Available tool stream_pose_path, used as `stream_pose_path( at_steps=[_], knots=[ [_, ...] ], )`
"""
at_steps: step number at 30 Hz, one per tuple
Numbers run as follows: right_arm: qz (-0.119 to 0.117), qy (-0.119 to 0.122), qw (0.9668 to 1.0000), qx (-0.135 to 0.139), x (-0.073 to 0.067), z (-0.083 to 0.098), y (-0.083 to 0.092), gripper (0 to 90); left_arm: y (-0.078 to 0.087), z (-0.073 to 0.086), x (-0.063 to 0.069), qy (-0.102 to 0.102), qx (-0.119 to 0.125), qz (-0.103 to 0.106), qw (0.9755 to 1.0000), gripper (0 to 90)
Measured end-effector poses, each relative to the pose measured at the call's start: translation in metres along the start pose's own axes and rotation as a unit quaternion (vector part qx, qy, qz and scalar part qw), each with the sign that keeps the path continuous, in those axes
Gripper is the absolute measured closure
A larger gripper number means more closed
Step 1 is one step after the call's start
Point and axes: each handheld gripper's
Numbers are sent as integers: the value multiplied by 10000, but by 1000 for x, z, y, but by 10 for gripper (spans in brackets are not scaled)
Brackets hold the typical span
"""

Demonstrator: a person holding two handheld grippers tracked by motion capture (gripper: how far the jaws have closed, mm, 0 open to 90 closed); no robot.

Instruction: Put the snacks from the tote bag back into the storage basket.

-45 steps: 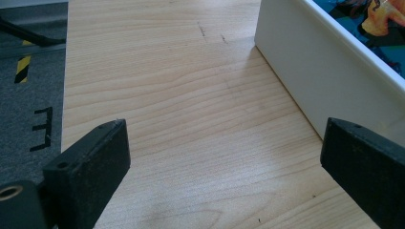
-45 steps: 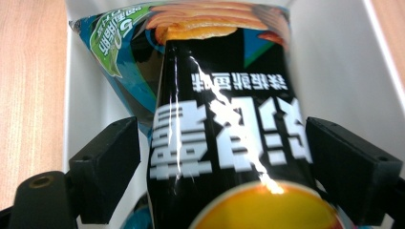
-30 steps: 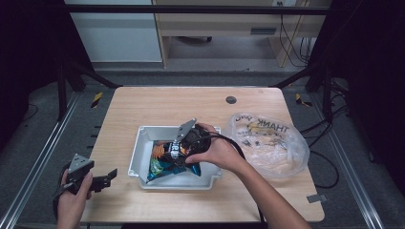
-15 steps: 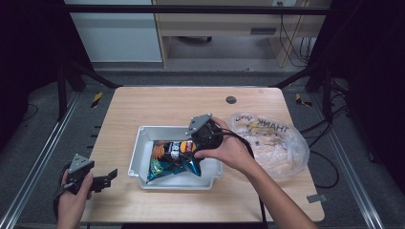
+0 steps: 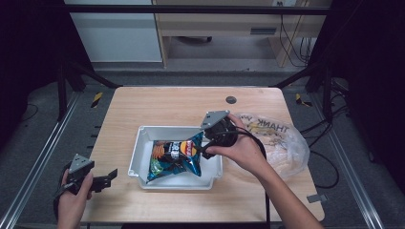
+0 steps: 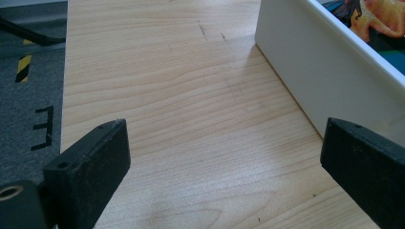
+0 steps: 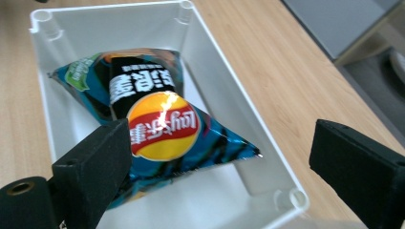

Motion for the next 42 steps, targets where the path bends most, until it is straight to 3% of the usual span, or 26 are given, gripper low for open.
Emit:
stream_pose_path(
  at_steps=[6,10,28,42],
  knots=[
    [373,-239,9989,121,5,4,20,77,1,0,-1,43,15,-19,10000,26],
    [490,-373,9979,199,6,6,33,77,0,0,0,38,2,-11,10000,26],
    [810,-680,9940,281,8,31,68,66,0,1,0,45,-5,-17,10000,26],
    [1109,-1080,9874,324,9,72,89,60,0,1,0,68,-4,-28,10000,26]
  ],
)
Point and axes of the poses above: each handheld gripper's, and its own axes: y roughly backward along the jaws, z roughly out of its underside, x roughly to its right
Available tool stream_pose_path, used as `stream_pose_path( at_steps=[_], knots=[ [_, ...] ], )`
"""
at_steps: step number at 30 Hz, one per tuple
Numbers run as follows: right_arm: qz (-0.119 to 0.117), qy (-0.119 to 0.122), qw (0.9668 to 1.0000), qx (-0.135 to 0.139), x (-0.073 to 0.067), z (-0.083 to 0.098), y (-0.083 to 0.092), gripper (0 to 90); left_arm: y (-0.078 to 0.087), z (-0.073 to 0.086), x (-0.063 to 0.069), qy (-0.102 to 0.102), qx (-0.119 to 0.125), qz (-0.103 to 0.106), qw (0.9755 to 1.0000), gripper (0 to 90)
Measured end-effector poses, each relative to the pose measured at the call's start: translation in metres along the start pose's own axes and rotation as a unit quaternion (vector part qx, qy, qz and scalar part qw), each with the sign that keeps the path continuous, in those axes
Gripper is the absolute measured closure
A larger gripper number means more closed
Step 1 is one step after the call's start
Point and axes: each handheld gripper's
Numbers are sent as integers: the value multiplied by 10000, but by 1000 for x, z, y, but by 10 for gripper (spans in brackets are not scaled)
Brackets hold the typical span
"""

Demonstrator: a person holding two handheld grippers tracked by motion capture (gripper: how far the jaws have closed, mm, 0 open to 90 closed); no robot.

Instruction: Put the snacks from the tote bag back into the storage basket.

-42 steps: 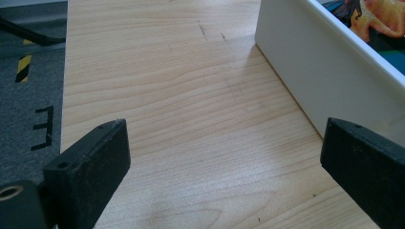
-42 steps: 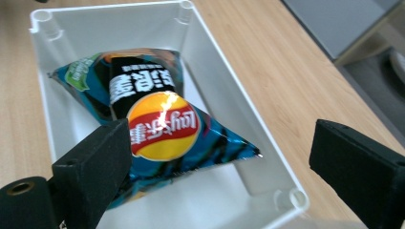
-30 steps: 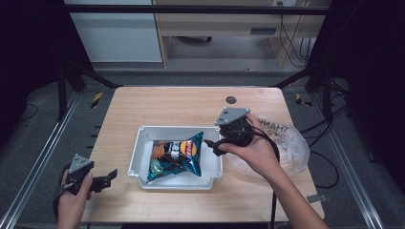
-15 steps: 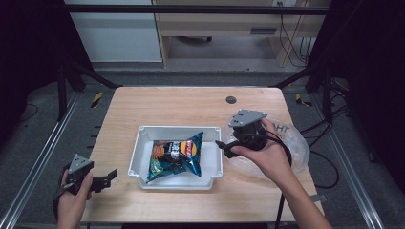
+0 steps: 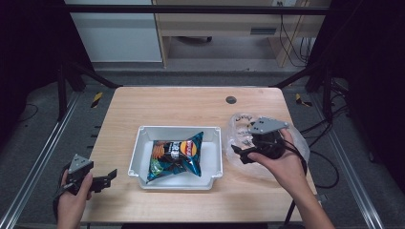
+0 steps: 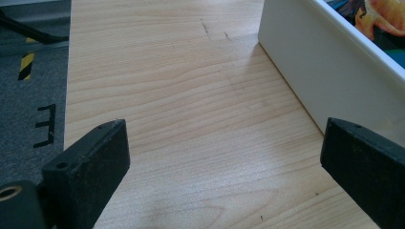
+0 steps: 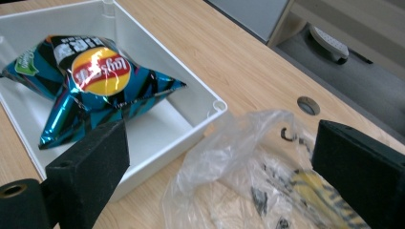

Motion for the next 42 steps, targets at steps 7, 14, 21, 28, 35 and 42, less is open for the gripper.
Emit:
stream_pose_path(
  at_steps=[7,14,21,28,35,42],
  knots=[
    [51,-133,9999,-80,0,23,4,69,0,0,0,4,-2,-9,10000,25],
    [153,-218,9996,-124,-5,44,5,74,0,0,0,-18,-9,-6,10000,26],
    [186,-437,9985,-272,-6,68,-1,73,-1,0,1,-21,-22,-12,10000,25],
    [225,-622,9970,-403,-10,90,-6,70,-1,0,1,-20,-26,-17,10000,25],
    [234,-805,9957,-395,-11,106,-13,70,0,1,1,-10,-33,-13,10000,25],
    [214,-915,9946,-431,-13,118,-19,68,-1,1,0,-37,-55,-22,10000,25]
  ],
)
Point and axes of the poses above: each handheld gripper's, and its own axes: y roughly backward along the jaws, z roughly out of its underside, x roughly to its right
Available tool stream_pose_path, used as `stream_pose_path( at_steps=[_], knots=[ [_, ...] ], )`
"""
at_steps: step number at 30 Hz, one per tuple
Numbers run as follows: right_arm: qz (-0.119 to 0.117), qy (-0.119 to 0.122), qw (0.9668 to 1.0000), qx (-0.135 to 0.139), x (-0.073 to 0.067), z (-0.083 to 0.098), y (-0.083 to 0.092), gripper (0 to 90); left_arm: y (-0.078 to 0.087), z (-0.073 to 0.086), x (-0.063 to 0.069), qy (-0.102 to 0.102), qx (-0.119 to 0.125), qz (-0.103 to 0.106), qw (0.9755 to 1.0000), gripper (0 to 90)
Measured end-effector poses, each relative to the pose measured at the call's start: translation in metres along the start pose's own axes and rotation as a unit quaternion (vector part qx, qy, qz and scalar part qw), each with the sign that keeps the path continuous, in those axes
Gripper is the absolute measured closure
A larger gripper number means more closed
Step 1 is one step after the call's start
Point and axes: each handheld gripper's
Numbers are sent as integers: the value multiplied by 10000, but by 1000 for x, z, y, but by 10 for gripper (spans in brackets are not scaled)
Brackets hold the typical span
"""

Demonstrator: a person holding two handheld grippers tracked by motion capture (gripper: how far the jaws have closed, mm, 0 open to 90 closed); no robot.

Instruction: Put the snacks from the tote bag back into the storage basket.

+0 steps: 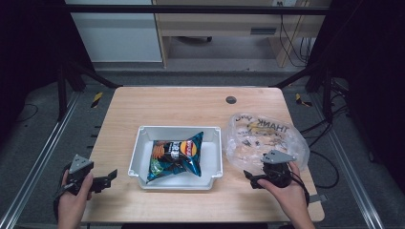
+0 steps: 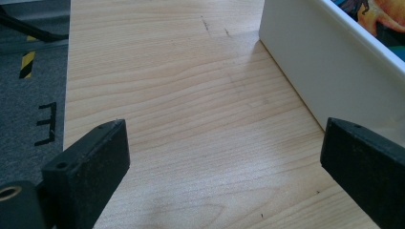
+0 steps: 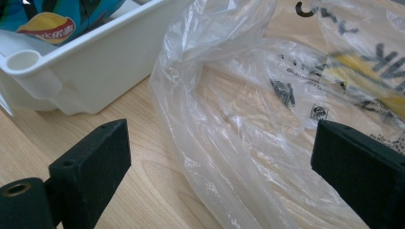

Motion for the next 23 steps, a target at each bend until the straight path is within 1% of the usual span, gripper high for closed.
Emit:
stream_pose_path(
  at_steps=[2,5,7,11,13,15,16,18,20,23],
  knots=[
    [-3,-34,10000,-17,1,2,-2,66,0,0,0,37,21,0,10000,25],
    [-10,-105,9999,-36,1,6,-4,64,0,0,0,13,13,-11,10000,25],
    [4,-102,9999,-34,2,8,-5,64,0,0,1,37,16,-3,10000,25],
    [10,-160,9999,-26,2,13,-8,63,0,0,0,7,3,-17,10000,25],
    [36,-124,9999,-48,1,15,-9,63,-1,0,0,8,9,-11,10000,25],
    [103,1,9998,-140,-2,16,-10,62,-1,0,1,-5,7,2,10000,25],
    [99,53,9998,-168,-3,18,-10,62,-1,-1,1,-27,-5,3,10000,25],
    [110,107,9997,-205,-5,18,-10,63,-1,-1,2,-35,0,8,10000,25],
    [199,188,9994,-223,-6,18,-9,63,0,-1,1,-15,15,14,10000,25],
    [160,157,9993,-288,-7,19,-11,64,0,-1,1,-8,25,19,10000,25]
  ],
)
Point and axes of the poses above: each handheld gripper's, and its own axes: y roughly backward along the jaws, z roughly out of its underside, x roughly to its right
